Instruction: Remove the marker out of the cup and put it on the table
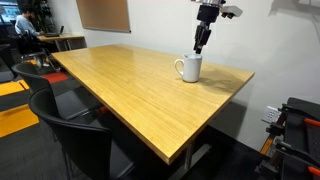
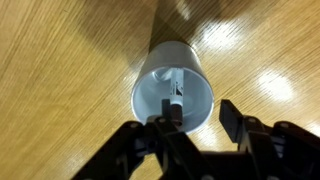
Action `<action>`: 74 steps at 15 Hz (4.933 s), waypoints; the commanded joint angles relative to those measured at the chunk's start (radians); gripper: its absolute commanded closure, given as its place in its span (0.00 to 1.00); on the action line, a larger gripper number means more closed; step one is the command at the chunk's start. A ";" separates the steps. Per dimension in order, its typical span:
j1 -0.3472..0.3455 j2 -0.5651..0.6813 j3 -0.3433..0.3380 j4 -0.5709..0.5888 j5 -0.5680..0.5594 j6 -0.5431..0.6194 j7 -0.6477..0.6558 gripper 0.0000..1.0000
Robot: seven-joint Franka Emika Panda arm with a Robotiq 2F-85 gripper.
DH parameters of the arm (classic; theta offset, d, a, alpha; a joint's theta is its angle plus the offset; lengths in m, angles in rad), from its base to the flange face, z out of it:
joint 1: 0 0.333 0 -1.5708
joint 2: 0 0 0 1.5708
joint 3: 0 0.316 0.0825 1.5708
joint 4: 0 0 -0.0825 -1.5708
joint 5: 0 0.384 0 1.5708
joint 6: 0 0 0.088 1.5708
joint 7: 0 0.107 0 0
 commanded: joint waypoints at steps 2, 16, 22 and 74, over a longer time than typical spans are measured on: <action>-0.031 0.034 0.027 0.034 0.031 0.013 -0.045 0.45; -0.064 0.100 0.056 0.101 0.023 0.001 -0.040 0.54; -0.078 0.122 0.072 0.118 0.022 -0.009 -0.041 0.55; -0.100 -0.061 0.112 0.000 0.153 0.037 -0.096 0.95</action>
